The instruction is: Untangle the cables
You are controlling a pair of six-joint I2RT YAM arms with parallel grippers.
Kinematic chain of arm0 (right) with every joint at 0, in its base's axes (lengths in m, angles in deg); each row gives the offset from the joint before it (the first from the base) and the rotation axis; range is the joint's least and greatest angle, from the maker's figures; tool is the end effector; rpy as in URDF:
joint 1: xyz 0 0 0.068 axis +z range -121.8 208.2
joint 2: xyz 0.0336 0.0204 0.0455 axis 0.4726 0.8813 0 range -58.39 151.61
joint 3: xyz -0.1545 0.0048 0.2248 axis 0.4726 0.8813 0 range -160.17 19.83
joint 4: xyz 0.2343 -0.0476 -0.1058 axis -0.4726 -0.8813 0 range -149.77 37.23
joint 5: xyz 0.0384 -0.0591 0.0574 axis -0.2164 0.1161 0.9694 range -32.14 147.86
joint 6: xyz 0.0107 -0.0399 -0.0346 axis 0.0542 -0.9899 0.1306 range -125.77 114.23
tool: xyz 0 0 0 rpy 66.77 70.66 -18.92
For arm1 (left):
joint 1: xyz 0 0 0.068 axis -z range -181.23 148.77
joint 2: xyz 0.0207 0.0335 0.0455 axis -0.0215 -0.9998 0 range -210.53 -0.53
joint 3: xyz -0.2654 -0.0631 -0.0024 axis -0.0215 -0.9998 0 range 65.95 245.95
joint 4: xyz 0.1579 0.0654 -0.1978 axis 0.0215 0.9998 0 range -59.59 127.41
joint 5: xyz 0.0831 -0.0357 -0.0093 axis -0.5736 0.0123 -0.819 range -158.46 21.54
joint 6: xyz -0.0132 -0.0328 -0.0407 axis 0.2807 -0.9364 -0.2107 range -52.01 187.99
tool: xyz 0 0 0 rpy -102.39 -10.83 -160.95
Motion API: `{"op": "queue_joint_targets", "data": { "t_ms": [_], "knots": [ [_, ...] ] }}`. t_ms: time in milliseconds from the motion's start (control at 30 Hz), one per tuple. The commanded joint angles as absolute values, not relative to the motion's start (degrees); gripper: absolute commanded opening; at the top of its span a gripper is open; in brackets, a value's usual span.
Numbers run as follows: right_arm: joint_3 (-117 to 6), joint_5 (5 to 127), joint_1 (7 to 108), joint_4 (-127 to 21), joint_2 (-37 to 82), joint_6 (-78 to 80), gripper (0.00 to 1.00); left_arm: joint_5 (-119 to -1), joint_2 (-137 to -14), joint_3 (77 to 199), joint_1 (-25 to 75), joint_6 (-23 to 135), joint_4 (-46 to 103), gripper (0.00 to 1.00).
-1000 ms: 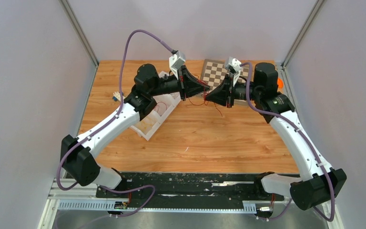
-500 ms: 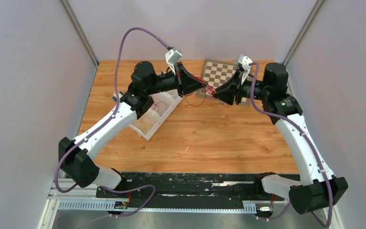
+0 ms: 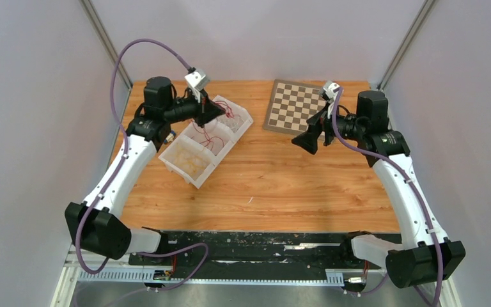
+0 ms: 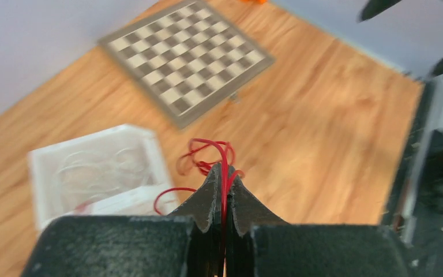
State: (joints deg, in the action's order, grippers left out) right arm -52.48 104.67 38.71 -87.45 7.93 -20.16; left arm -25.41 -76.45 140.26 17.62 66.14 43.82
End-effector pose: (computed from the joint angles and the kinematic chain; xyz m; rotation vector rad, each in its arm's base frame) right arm 0.2288 0.0687 0.3933 -0.8980 1.7749 0.7945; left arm 0.2751 -0.1195 0.3967 0.7962 1.6824 -0.9367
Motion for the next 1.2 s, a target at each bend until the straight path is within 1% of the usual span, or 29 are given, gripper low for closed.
{"op": "queue_joint_targets", "data": {
  "t_ms": [0,133,300,400,500,667,800,1067,1167],
  "knots": [
    [-52.83,101.97,38.38,-91.7,7.63,-22.33,1.0,-23.9,-78.47,141.5,13.15,82.72,48.96,0.0],
    [-53.09,101.71,38.39,-92.47,7.58,-23.17,1.0,-21.57,-81.23,141.53,10.33,88.33,49.51,0.0],
    [-52.98,101.01,38.33,-93.53,7.52,-24.09,1.0,-14.32,-87.78,144.47,7.0,96.48,53.02,0.0],
    [-52.85,100.96,38.38,-93.94,7.85,-24.09,1.0,-9.93,-92.02,148.72,6.53,104.23,60.09,0.0],
    [-52.8,100.93,38.39,-94.22,8.33,-23.97,1.0,-8.33,-97.99,152.55,6.49,111.73,66.63,0.0],
    [-52.96,100.63,38.38,-95.01,9.05,-23.87,1.0,-8.25,-104.44,155.19,6.14,114.38,66.19,0.0],
    [-52.81,99.91,38.39,-95.71,9.35,-24.21,1.0,-8.93,-108.54,157.45,5.69,119.27,70.99,0.0],
    [-52.82,99.79,38.4,-96.53,10.21,-24.65,1.0,-13.99,-111.38,157.27,1.66,124.92,72.62,0.0],
    [-53.13,100.19,38.36,-96.5,11.04,-24.62,1.0,-16.89,-112.5,159.01,0.36,130.24,78.22,0.0]
  ]
}}
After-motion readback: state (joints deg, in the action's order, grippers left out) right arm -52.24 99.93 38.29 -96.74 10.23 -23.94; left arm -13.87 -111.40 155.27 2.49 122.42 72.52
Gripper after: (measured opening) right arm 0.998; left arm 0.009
